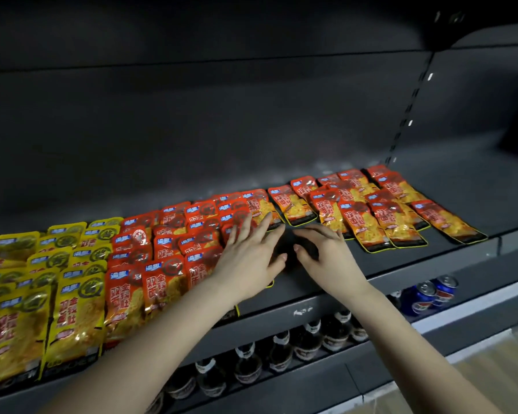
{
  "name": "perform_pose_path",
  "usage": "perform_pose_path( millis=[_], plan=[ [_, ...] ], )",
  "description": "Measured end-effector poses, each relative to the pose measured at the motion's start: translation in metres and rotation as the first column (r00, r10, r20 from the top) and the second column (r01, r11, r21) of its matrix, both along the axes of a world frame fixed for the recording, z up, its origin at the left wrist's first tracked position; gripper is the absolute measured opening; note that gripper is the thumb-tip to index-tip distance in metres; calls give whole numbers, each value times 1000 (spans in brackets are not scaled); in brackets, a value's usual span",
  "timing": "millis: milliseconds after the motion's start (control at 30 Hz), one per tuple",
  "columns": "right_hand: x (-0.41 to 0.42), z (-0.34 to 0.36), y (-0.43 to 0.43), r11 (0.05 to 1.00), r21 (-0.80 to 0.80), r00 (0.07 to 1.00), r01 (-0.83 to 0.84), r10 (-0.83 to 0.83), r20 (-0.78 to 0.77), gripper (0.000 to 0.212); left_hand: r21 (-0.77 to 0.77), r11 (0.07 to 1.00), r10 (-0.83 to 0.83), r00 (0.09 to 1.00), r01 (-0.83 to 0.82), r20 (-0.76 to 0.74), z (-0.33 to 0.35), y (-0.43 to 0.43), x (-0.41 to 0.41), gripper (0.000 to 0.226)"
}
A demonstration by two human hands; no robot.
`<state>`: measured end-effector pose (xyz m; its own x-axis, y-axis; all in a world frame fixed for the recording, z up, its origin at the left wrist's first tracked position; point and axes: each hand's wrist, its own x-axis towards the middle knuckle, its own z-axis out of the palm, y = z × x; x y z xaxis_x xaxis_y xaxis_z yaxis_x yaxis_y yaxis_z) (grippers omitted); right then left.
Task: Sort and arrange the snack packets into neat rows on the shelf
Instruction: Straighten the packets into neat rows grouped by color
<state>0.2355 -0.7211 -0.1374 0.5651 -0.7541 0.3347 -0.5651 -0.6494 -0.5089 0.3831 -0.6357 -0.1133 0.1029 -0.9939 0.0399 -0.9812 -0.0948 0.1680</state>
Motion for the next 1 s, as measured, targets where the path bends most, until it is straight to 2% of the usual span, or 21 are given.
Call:
perform_pose_path(
  millis=[167, 367, 567, 800, 900, 1000],
  plan=[
    [-27, 6, -34, 999, -3, 999, 41, -41, -2, 36, -22, 999, -37, 999, 38, 33, 3, -36, -25, 60],
    [-72, 12, -74, 997, -16, 993, 77, -78, -83, 42, -29, 996, -86, 996, 86, 18, 7, -91, -64, 64],
    [-113, 17, -118, 991, 9, 983, 135, -133, -129, 48, 6, 994, -108, 994, 108, 30, 8, -141, -102, 83],
    [-141, 11, -151, 994, 79, 982, 79, -64, -176, 50, 91, 989, -122, 991, 117, 49, 5, -178, -134, 95],
    [-148, 6, -156, 994, 104, 989, 38, -23, -144, 51, 132, 985, -119, 991, 109, 69, 0, -188, -144, 97],
    [-152, 7, -159, 991, 134, 995, 0, 14, -103, 54, 128, 987, -99, 995, 95, 24, -1, -195, -151, 96]
  ],
)
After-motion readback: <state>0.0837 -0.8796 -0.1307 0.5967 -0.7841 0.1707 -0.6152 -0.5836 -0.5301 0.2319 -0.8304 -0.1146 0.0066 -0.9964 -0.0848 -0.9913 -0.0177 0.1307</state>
